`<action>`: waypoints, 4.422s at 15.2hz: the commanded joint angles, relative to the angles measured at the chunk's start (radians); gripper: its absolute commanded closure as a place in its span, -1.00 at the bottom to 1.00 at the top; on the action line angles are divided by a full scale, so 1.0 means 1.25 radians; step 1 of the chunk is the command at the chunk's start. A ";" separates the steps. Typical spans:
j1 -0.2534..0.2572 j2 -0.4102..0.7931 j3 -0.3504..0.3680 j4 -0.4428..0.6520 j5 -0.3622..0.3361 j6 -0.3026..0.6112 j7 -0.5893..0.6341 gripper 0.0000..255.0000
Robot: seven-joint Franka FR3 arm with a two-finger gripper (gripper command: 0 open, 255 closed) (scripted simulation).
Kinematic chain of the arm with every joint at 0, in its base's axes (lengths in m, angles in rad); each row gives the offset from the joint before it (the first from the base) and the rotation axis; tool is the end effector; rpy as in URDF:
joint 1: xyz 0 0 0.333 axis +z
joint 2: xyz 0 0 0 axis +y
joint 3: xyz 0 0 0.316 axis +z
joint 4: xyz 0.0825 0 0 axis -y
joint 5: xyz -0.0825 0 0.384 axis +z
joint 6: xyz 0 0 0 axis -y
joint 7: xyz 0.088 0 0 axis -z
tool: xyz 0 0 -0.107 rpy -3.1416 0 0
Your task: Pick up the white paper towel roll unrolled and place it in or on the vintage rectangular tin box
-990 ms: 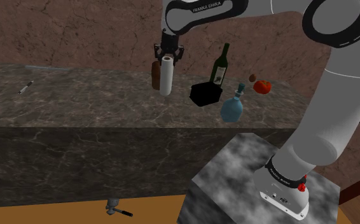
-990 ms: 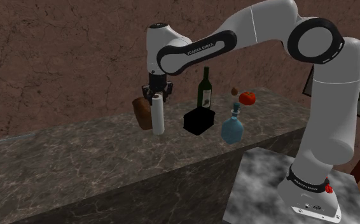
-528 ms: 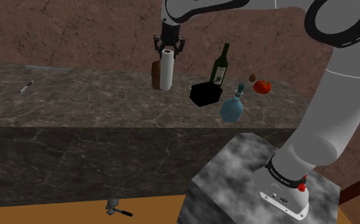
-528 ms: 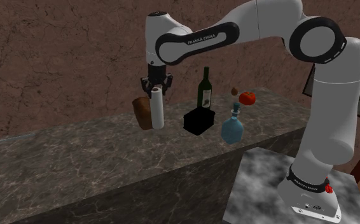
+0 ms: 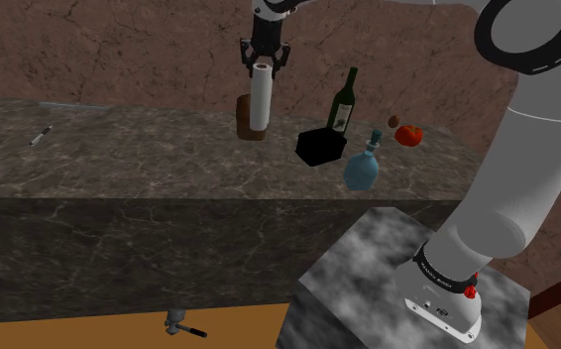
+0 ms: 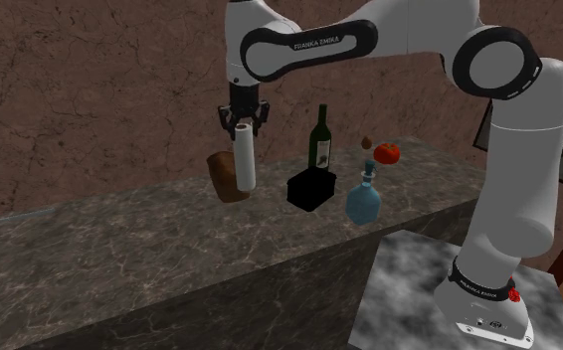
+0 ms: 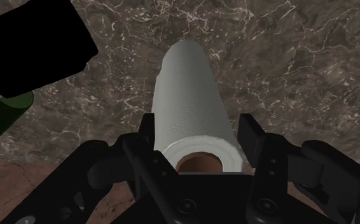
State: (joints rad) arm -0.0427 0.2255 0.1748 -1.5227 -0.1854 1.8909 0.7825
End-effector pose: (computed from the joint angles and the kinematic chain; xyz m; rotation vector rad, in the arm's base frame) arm 0.6430 0.0605 0.5453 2.9225 -0.9234 0.2975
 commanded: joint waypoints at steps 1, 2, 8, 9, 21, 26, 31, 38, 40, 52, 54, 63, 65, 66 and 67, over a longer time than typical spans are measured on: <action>0.001 -0.001 0.001 0.019 0.001 -0.021 -0.002 1.00; 0.001 0.000 0.001 0.032 0.001 -0.032 -0.004 1.00; -0.007 -0.015 -0.003 0.066 0.009 -0.078 -0.025 1.00; -0.018 -0.035 -0.008 0.046 0.015 -0.076 -0.041 1.00; -0.128 -0.220 -0.096 -0.088 0.076 -0.101 -0.247 1.00; -0.167 -0.263 -0.144 -0.098 0.090 -0.128 -0.337 1.00; -0.191 -0.287 -0.176 -0.120 0.096 -0.126 -0.394 1.00; -0.191 -0.306 -0.177 -0.217 0.094 -0.048 -0.390 1.00; -0.191 -0.309 -0.177 -0.242 0.094 -0.026 -0.388 1.00; -0.192 -0.315 -0.178 -0.378 0.090 0.104 -0.381 1.00; -0.192 -0.313 -0.178 -0.397 0.090 0.125 -0.379 1.00; -0.193 -0.306 -0.179 -0.449 0.088 0.184 -0.376 1.00; -0.193 -0.306 -0.179 -0.449 0.088 0.184 -0.376 1.00; -0.193 -0.306 -0.179 -0.449 0.088 0.184 -0.376 1.00; -0.193 -0.306 -0.179 -0.449 0.088 0.184 -0.376 1.00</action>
State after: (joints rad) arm -0.2840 -0.1565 -0.0488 -2.0839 -0.0759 2.1211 0.3125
